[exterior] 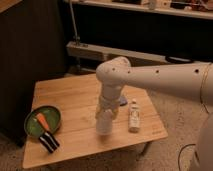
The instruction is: Place the ceramic cup over the eraser
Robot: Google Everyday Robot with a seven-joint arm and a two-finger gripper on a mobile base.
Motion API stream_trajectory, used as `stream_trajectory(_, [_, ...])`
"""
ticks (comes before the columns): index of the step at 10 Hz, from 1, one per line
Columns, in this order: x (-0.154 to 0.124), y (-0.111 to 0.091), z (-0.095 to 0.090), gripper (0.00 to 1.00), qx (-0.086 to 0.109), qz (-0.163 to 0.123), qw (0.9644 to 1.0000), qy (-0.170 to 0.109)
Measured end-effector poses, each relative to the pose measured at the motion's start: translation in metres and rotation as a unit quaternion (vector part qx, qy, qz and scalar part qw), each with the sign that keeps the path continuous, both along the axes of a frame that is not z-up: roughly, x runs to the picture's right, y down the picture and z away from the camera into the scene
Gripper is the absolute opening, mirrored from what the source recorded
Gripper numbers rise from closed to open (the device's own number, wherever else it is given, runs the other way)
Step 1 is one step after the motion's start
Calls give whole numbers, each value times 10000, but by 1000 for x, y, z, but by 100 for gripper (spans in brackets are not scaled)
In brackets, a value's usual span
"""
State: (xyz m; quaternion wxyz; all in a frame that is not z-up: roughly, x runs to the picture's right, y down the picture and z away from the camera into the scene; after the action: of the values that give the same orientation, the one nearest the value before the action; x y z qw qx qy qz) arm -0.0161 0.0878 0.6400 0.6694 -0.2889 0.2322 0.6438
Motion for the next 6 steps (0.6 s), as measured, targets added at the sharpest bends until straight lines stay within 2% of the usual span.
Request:
stream_trajectory(1, [-14,-16,-14,0,112,-146,9998,-46])
stream_trajectory(2, [-39,-38,-33,0,274,-396,9987,-151])
stream_trajectory(3, [-55,-50,-41,0,363,-548,9976,-219])
stream_trajectory(5, [-120,-78,-65,0,569,-1066,9910,-579])
stream_trajectory(6, [-140,-84,-70,0,632,-1256,9875,-714])
